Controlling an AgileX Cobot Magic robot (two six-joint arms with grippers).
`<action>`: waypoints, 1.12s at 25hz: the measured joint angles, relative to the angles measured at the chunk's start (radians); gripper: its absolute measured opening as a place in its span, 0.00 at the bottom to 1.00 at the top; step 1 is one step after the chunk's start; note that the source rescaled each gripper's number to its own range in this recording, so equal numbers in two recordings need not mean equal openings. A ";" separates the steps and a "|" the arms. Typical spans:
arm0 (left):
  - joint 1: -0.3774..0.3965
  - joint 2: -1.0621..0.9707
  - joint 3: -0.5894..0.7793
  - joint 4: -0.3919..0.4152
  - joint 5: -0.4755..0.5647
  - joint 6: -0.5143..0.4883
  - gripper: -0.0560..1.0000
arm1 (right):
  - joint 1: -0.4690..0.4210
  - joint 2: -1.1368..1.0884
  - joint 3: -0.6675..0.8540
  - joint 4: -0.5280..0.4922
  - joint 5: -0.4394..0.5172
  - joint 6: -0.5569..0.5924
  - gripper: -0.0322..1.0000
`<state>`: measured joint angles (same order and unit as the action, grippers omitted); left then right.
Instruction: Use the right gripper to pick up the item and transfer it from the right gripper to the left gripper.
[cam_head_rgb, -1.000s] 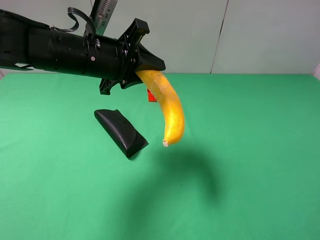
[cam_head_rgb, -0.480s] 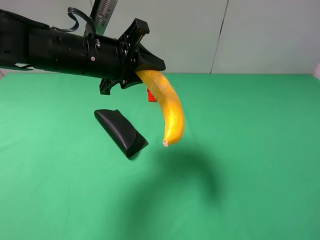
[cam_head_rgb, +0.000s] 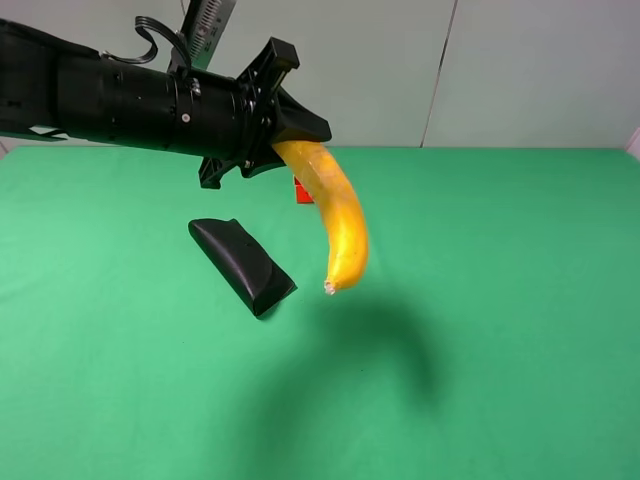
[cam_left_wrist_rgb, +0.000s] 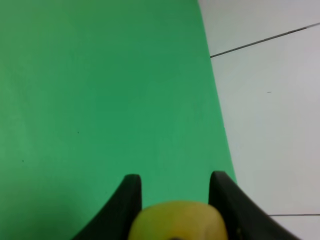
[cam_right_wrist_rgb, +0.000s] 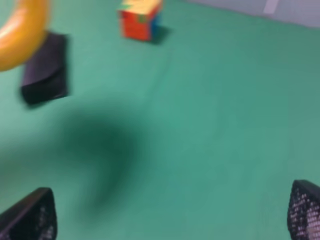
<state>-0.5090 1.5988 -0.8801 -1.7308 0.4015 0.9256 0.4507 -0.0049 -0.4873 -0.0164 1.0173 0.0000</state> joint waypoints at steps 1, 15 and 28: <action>0.000 0.000 0.000 0.000 0.000 0.002 0.05 | -0.046 0.000 0.000 -0.001 0.000 0.000 1.00; 0.082 -0.056 0.000 0.096 -0.003 0.002 0.05 | -0.338 0.000 0.000 0.001 -0.001 0.000 1.00; 0.301 -0.239 0.000 0.950 0.081 -0.542 0.05 | -0.340 0.000 0.000 0.002 -0.002 0.000 1.00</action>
<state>-0.2077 1.3602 -0.8801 -0.7803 0.4826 0.3837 0.1111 -0.0049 -0.4873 -0.0142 1.0151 0.0000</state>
